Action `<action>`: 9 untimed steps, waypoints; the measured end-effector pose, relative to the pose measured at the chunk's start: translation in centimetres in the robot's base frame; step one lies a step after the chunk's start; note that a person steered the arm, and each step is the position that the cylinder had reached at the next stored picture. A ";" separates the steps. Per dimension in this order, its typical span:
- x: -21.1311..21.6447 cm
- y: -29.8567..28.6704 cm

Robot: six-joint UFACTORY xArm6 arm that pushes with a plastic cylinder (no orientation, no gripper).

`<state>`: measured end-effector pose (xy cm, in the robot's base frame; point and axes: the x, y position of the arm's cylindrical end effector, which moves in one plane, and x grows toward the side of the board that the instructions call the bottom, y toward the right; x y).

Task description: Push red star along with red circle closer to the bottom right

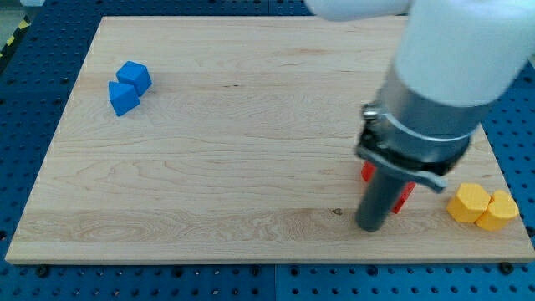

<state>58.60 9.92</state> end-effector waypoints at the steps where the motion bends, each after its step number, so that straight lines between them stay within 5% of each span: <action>1: 0.0 -0.9; 3: -6.3 -4.7; 9: -5.3 6.1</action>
<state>53.27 16.02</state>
